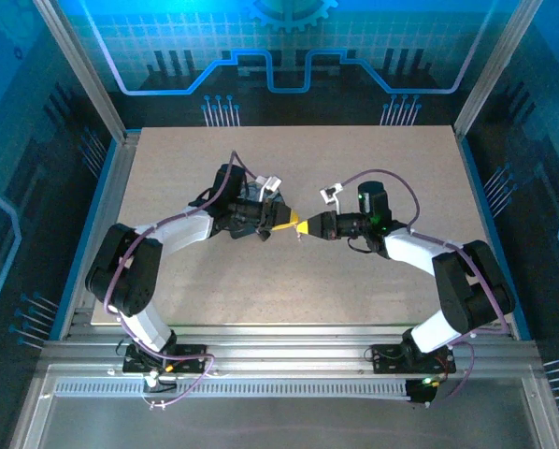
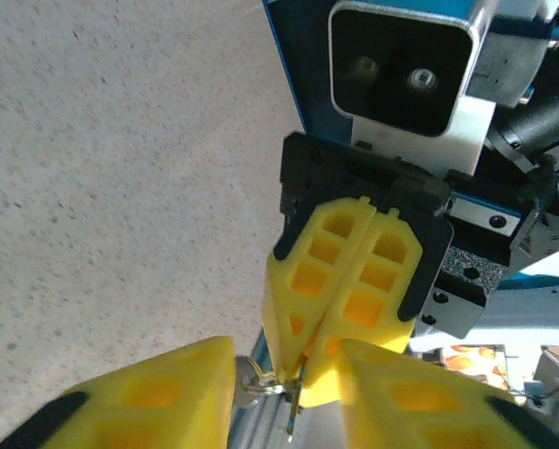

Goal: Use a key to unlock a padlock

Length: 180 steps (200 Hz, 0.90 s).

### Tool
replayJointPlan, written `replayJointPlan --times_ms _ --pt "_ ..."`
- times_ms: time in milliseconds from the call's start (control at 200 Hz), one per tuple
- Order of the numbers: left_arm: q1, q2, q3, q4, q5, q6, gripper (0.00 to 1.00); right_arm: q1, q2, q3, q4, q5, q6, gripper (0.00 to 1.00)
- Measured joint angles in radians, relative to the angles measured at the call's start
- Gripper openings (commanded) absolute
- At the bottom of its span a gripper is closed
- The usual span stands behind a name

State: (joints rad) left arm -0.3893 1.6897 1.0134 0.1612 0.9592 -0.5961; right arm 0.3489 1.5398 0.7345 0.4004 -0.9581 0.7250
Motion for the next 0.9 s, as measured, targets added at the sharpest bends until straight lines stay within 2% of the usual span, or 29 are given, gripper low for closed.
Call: replayJointPlan --times_ms 125,270,445,600,760,900 --pt "0.021 -0.027 0.0 -0.057 -0.053 0.012 0.5 0.0 0.0 0.0 -0.051 0.001 -0.037 0.0" --pt "0.03 -0.075 0.018 -0.177 -0.177 0.053 0.51 0.0 0.0 0.003 -0.099 0.007 -0.072 0.0" --pt "0.023 -0.132 0.013 -0.305 -0.405 0.061 0.55 -0.001 0.003 0.037 -0.189 0.01 -0.129 0.0" --pt "-0.019 -0.159 -0.049 -0.341 -0.601 0.009 0.56 -0.005 0.005 0.058 -0.233 0.011 -0.161 0.0" --pt "-0.051 -0.159 -0.109 -0.335 -0.626 -0.056 0.55 -0.005 0.005 0.059 -0.253 0.007 -0.174 0.0" --pt "-0.049 -0.177 -0.085 -0.296 -0.518 0.0 0.57 -0.005 0.005 0.063 -0.288 -0.003 -0.196 0.0"
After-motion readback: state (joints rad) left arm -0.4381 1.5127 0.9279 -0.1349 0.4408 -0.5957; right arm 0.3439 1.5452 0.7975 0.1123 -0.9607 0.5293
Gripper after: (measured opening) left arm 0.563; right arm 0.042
